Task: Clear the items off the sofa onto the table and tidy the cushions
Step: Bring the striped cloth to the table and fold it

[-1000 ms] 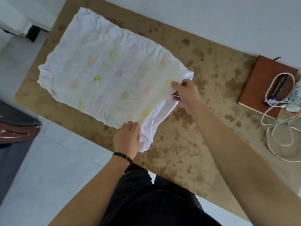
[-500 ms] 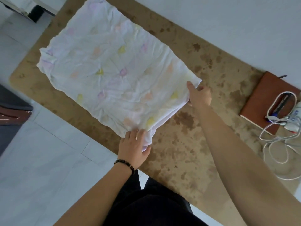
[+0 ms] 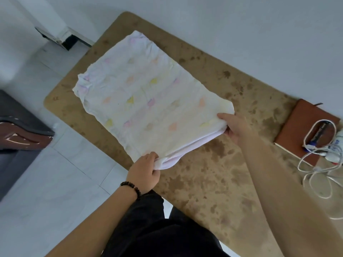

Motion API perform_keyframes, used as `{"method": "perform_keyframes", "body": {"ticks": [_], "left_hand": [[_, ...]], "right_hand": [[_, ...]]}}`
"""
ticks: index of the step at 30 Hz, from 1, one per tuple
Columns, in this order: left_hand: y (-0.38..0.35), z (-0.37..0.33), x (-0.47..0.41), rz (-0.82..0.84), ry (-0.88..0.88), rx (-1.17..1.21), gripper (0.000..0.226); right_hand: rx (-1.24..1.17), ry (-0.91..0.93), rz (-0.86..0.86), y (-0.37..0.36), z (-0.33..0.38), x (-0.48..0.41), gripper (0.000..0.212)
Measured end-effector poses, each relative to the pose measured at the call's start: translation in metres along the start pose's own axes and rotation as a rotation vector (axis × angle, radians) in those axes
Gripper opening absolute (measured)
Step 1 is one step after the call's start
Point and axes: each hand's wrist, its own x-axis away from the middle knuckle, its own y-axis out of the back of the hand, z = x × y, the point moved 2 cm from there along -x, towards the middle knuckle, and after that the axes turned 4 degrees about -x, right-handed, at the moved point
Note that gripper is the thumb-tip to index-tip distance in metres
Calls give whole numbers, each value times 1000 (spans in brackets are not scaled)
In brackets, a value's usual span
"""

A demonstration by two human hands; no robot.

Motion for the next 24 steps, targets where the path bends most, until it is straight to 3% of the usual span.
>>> {"method": "perform_keyframes", "body": {"ticks": [7,10,14,16,18,20,24], "left_hand": [[-17,-29,23,373,-100,110,12],[-14,-45,26,436,-99,248,9],[28,-38,13,383,52,556,9],[55,-18,3,329,146,750,25],[81,11,-10,237,238,876,19],[104,46,-24,128,312,897,12],[140,121,-59,-19,369,851,22]], "right_hand": [[-18,13,-151,54,-37,24,56],[-63,43,-234,60,-30,34,58],[-80,149,-307,34,10,39,50],[-21,208,-284,0,38,36,54],[-14,256,-222,-45,63,29,56],[23,278,-164,-96,86,25,57],[131,354,-123,-190,120,8,56]]}}
